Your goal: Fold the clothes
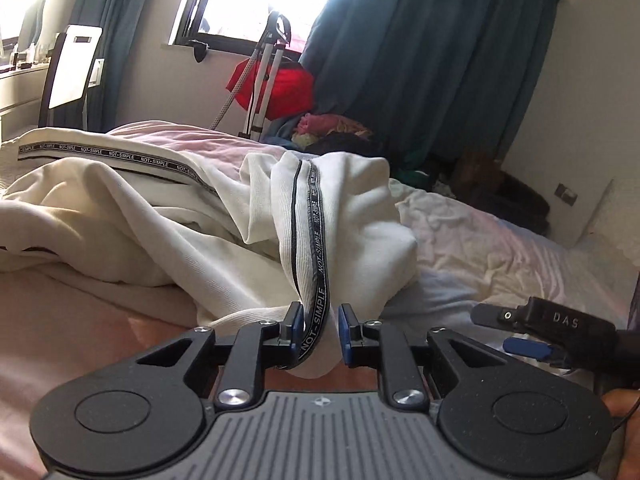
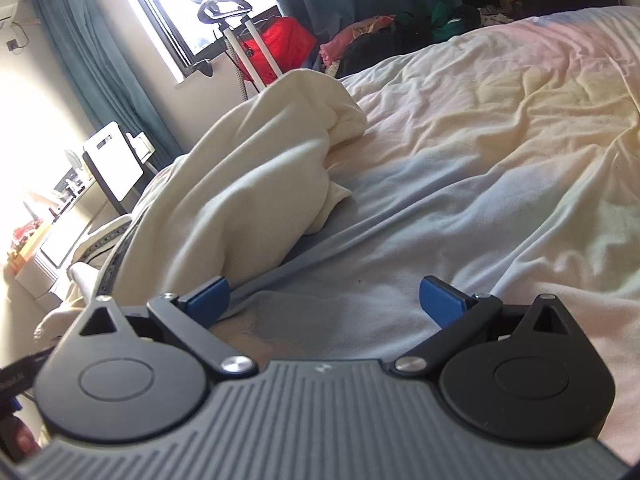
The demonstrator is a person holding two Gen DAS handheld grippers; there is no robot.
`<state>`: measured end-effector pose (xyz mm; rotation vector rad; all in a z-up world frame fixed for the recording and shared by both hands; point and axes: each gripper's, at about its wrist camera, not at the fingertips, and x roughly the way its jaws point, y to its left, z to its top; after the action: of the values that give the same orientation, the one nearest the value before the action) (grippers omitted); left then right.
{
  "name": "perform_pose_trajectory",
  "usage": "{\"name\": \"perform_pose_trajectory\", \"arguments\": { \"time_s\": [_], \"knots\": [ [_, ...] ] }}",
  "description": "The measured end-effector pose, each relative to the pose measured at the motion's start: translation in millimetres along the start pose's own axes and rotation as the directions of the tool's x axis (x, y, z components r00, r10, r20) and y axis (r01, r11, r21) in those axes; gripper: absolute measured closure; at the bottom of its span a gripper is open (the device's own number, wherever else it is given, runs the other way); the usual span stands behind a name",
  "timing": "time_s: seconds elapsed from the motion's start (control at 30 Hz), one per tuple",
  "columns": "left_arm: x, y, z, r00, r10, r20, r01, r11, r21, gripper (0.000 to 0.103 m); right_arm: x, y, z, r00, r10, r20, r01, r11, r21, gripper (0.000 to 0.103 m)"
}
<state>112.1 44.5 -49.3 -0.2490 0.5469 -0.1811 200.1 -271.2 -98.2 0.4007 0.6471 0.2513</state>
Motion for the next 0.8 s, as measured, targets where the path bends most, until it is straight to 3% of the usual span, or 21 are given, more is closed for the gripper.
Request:
{"name": "perform_pose_trajectory", "arguments": {
  "time_s": [0.13, 0.23, 0.37, 0.53, 0.67, 0.73, 0.8],
  "knots": [
    [-6.5, 7.9, -0.3, 1.000, 0.004, -0.003, -0.004, 0.998, -0.061, 0.078, -6.4, 13.6, -3.8, 0.998, 0.023, 0.052, -0.020, 0.999, -0.047, 0.000],
    [-12.2, 15.7, 4.2, 1.000, 0.022, 0.002, -0.021, 0.994, -0.110, 0.057, -0.4, 21.6, 4.5, 0.998, 0.022, 0.054, -0.019, 0.998, -0.062, 0.000],
    [-17.4, 20.2, 8.8, 0.997, 0.048, 0.058, -0.045, 0.998, -0.049, 0.050, 30.8, 51.8, 46.4, 0.997, -0.025, 0.074, 0.032, 0.996, -0.085, 0.000],
    [-8.3, 28.5, 13.4, 0.981, 0.133, 0.141, -0.144, 0.987, 0.073, 0.039, 112.5, 110.1, 119.2, 0.996, -0.009, 0.093, 0.019, 0.994, -0.107, 0.000],
    [8.0, 59.3, 17.7, 0.980, 0.144, 0.140, -0.145, 0.989, -0.001, 0.033, 211.4, 155.0, 167.4, 0.994, -0.106, 0.017, 0.108, 0.978, -0.180, 0.000],
    [17.0, 76.5, 17.4, 0.981, 0.141, 0.134, -0.135, 0.989, -0.055, 0.033, 253.2, 165.3, 175.2, 0.979, -0.200, -0.030, 0.188, 0.955, -0.232, 0.000],
    [26.9, 90.1, 16.6, 0.984, 0.127, 0.122, -0.114, 0.987, -0.112, 0.033, 289.7, 170.9, 179.9, 0.955, -0.287, -0.073, 0.258, 0.926, -0.275, 0.010]
  ]
}}
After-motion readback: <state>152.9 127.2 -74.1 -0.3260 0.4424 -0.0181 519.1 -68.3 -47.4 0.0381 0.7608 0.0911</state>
